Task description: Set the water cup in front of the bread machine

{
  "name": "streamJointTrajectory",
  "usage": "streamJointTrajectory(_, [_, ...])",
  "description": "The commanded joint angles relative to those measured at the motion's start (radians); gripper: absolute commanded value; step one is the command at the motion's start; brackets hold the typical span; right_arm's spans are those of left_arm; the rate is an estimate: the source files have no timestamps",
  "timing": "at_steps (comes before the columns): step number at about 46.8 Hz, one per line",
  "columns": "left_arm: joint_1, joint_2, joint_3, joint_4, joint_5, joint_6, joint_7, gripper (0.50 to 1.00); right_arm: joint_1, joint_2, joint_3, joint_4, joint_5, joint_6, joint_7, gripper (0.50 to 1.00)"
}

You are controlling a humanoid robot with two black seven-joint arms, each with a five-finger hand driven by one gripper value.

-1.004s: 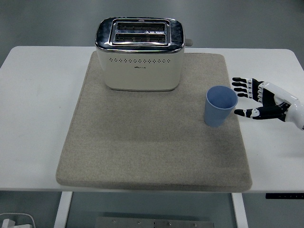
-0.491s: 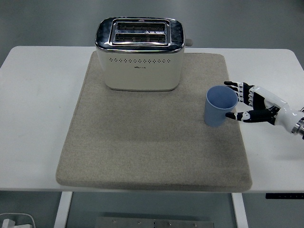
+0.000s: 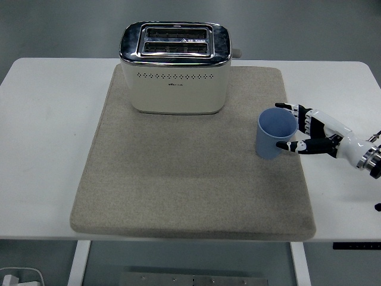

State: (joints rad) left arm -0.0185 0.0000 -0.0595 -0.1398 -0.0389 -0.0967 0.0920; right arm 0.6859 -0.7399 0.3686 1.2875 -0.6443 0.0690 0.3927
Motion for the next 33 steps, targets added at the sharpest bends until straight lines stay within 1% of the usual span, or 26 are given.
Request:
streamJointTrajectory(1, [0.000, 0.000, 0.000, 0.000, 0.001, 0.000, 0.000, 1.000, 0.001, 0.008, 0.001, -0.005, 0.000, 0.000, 0.000, 0.928])
streamJointTrajectory(17, [0.000, 0.000, 0.001, 0.000, -0.001, 0.000, 0.000, 1.000, 0.001, 0.057, 0.003, -0.033, 0.000, -0.001, 0.000, 0.928])
streamJointTrajectory(33, [0.000, 0.000, 0.000, 0.000, 0.001, 0.000, 0.000, 1.000, 0.001, 0.088, 0.006, -0.050, 0.005, -0.001, 0.002, 0.928])
